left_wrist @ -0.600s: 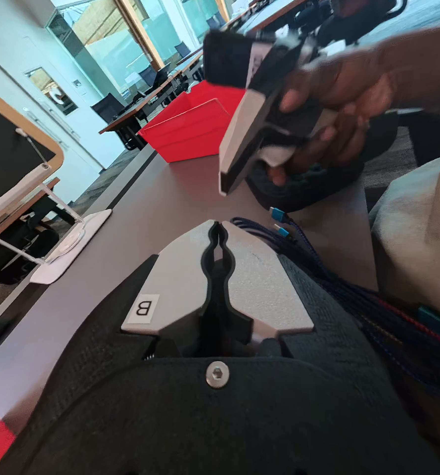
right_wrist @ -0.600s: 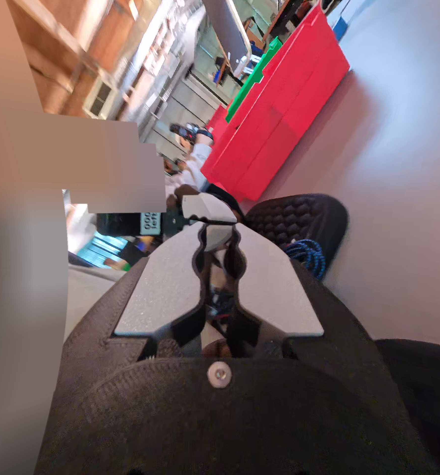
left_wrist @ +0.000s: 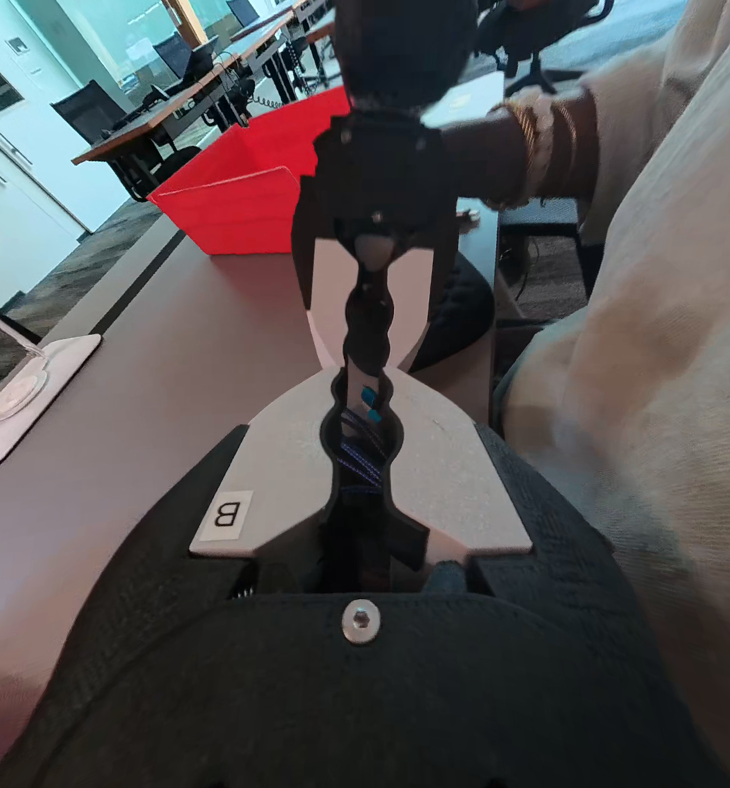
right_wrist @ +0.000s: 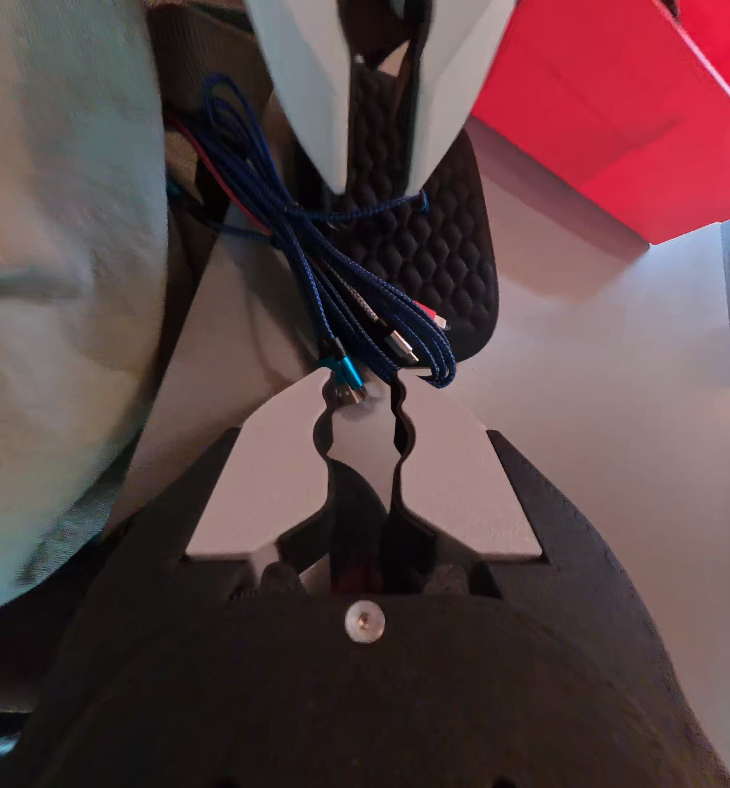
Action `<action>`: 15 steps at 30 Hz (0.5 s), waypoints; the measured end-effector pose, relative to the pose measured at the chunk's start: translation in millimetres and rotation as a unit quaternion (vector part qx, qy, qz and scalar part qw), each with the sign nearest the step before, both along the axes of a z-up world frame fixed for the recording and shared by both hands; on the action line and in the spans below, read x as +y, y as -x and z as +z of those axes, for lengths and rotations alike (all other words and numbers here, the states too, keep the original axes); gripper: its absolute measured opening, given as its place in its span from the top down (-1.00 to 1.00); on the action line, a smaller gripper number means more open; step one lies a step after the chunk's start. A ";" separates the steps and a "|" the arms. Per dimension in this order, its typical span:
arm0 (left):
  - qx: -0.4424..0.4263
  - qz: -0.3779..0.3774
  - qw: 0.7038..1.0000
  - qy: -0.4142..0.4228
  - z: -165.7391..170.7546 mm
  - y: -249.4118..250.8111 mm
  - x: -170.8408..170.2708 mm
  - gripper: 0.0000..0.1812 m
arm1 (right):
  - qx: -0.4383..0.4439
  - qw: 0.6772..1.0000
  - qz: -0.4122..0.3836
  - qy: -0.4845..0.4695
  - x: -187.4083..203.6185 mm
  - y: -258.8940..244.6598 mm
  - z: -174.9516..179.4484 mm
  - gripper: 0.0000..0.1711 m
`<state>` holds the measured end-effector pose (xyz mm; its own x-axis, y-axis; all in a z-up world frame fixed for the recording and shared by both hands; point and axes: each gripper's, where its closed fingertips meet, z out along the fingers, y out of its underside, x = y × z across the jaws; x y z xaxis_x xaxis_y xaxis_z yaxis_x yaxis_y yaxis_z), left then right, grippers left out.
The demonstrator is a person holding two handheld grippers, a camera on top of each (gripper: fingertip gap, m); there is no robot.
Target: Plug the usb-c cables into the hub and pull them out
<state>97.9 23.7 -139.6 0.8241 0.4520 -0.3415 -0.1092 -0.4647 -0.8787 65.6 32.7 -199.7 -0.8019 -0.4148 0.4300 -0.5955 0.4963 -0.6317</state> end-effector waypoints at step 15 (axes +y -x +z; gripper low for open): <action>0.148 -0.064 0.987 -0.025 23.3 -8.6 7.1 0.83 | -0.608 0.788 -0.068 -0.076 -1.7 -38.5 49.2 0.95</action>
<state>106.5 30.8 -116.3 0.7428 0.3733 -0.5558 -0.4202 -0.3864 -0.8211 104.0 31.0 -150.4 -0.6248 -0.2616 -0.7356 0.4690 0.6275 -0.6215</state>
